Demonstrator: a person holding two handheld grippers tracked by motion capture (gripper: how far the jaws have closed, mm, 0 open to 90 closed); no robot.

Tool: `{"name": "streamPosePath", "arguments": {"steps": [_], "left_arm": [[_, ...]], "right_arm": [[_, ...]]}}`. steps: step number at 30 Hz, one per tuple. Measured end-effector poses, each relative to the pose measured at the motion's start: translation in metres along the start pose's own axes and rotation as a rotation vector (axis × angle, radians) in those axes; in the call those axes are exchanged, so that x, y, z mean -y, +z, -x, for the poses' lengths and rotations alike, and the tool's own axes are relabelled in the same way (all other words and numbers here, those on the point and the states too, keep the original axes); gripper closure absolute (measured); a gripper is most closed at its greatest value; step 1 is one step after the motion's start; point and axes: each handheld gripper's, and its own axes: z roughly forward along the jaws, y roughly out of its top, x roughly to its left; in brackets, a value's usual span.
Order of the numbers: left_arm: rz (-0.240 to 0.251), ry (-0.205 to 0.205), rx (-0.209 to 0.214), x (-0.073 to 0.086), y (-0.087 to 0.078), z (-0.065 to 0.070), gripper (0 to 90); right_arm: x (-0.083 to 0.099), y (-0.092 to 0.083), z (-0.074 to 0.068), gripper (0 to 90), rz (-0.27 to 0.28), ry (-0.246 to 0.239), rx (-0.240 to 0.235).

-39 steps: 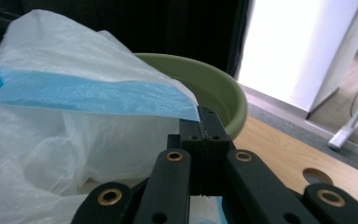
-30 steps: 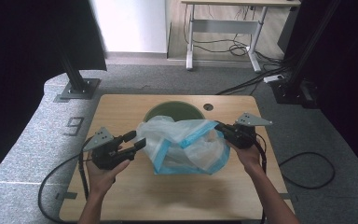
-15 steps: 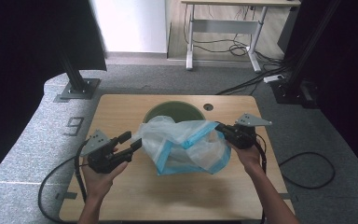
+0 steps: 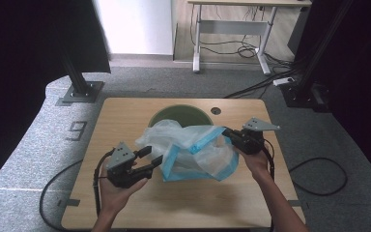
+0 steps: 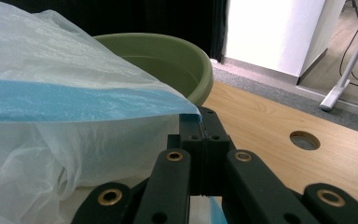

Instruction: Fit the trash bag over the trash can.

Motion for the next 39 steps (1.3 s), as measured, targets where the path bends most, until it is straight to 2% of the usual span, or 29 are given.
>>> {"name": "streamPosePath", "arguments": {"steps": [3,7,11,16,23,27,32,35,36,37,39], "left_arm": [[-0.040,0.008,0.003,-0.002,0.012,0.002,42.7],[-0.079,-0.012,0.015,-0.006,0.026,0.000,38.1],[-0.099,-0.028,0.011,-0.011,0.037,-0.003,32.3],[-0.126,-0.024,0.022,-0.015,0.042,-0.002,26.6],[-0.157,-0.022,0.037,-0.019,0.050,-0.002,25.9],[-0.167,-0.040,0.037,-0.020,0.053,-0.007,29.4],[-0.171,-0.064,0.050,-0.021,0.054,-0.012,38.2],[-0.173,-0.064,0.058,-0.022,0.055,-0.013,45.8],[-0.172,-0.062,0.062,-0.022,0.055,-0.013,52.6],[-0.172,-0.061,0.067,-0.022,0.056,-0.013,52.6],[-0.177,-0.062,0.090,-0.022,0.057,-0.014,60.5]], "right_arm": [[0.001,0.000,0.000,88.6,-0.004,0.004,-0.001],[0.001,-0.001,0.001,88.6,-0.002,0.004,-0.002],[0.001,-0.001,0.002,88.6,-0.002,0.009,-0.002],[0.001,-0.002,0.002,88.6,0.000,0.011,-0.004],[0.001,-0.002,0.002,88.7,-0.001,0.014,-0.004],[0.001,-0.002,0.002,88.6,-0.001,0.015,-0.003],[0.000,-0.003,0.004,88.7,0.005,0.015,-0.003],[0.000,-0.004,0.005,88.7,0.007,0.017,-0.002],[-0.001,-0.004,0.005,88.6,0.010,0.018,-0.001],[-0.001,-0.004,0.005,88.6,0.010,0.018,-0.001],[-0.001,-0.005,0.005,88.6,0.011,0.018,-0.002]]}}
